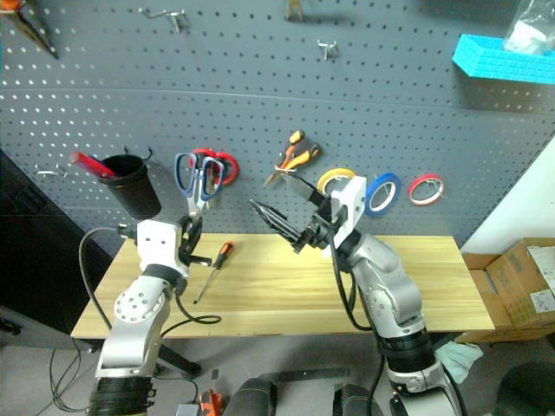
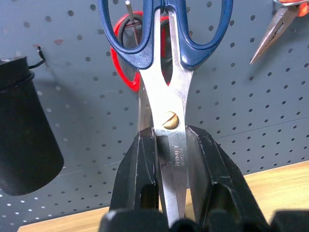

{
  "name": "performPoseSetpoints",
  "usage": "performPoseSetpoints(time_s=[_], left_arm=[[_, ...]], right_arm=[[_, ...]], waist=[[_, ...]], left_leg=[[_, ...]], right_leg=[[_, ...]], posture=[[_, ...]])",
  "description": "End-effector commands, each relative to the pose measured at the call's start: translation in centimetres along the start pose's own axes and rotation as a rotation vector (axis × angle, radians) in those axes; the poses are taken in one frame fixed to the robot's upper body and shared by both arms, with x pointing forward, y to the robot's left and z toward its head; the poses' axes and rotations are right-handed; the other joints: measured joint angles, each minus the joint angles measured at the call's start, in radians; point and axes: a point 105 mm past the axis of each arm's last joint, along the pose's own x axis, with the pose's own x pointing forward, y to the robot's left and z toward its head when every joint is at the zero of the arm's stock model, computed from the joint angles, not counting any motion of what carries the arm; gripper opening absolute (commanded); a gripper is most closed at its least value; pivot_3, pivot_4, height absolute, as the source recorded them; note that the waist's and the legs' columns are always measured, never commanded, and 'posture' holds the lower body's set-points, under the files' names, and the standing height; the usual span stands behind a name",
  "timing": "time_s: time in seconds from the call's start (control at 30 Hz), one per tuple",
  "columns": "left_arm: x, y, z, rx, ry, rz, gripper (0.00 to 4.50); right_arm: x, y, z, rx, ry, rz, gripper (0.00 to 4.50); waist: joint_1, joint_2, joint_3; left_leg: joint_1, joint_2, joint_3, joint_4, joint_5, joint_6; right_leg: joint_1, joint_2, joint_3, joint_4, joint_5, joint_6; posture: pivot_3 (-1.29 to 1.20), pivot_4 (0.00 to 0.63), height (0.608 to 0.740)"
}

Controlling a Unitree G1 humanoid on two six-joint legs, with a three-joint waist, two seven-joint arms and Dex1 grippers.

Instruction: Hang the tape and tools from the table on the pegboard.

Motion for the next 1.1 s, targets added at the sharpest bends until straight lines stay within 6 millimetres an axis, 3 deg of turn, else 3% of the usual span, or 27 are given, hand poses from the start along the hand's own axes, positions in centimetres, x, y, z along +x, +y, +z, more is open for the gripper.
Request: performPoseSetpoints(time_s=[0.03,0.17,0.5,0.57,0.8,0.97,1.1], left_arm=[[1.2,0.9,1.5,0.0,-0.053,0.003,0.48],[1.9,1.6,1.4,-0.008,-0.046,0.014,0.48],[2.3,2.4,1.5,0.003,-0.045,0.027,3.9],[1.7,2.3,0.1,0.003,0.014,0.029,4.47],[-0.8,2.0,-4.4,-0.016,0.221,0.037,4.47],[-0.2,2.7,-6.9,-0.007,0.385,0.02,4.47],[1.2,2.9,-7.4,0.004,0.438,-0.035,4.47]], right_arm=[[0.4,0.2,1.6,-0.033,-0.056,0.014,4.06],[0.5,0.2,1.7,-0.033,-0.056,0.015,4.06],[0.4,0.1,1.6,-0.028,-0.053,0.01,4.06],[0.1,0.1,1.3,-0.025,-0.037,0.005,4.06],[-0.4,0.3,-2.7,-0.067,0.182,-0.036,4.06],[1.2,1.1,-5.8,-0.105,0.329,0.001,4.06],[2.8,1.6,-8.0,-0.154,0.421,0.041,4.06]], waist=[[0.0,0.0,0.0],[0.0,-0.001,-0.001],[-0.001,0.0,0.0],[-0.002,0.0,0.0],[-0.009,0.003,0.003],[-0.01,0.013,0.022],[-0.026,0.019,0.061]], left_leg=[[0.0,0.0,0.0,0.0,0.0,0.0],[0.002,0.0,0.0,0.0,0.0,0.0],[0.008,0.0,0.0,0.0,0.0,0.0],[0.012,0.001,0.0,-0.001,0.0,0.0],[0.014,0.001,0.001,-0.001,0.0,0.0],[0.014,0.001,-0.001,0.0,0.0,0.0],[0.016,0.0,-0.002,0.0,0.0,0.0]], right_leg=[[0.0,0.0,0.0,0.0,0.0,0.0],[0.002,0.0,0.0,0.0,0.0,0.0],[0.008,0.0,0.001,0.0,0.0,0.0],[0.013,0.0,0.0,-0.001,-0.001,-0.002],[0.014,-0.001,0.001,-0.001,-0.004,-0.007],[0.013,-0.001,-0.001,0.0,-0.005,-0.008],[0.014,-0.002,-0.001,-0.001,-0.005,-0.008]], posture=[[0.23,0.032,0.74],[0.23,0.036,0.74],[0.22,0.05,0.74],[0.22,0.059,0.74],[0.21,0.109,0.74],[0.19,0.173,0.74],[0.17,0.235,0.74]])
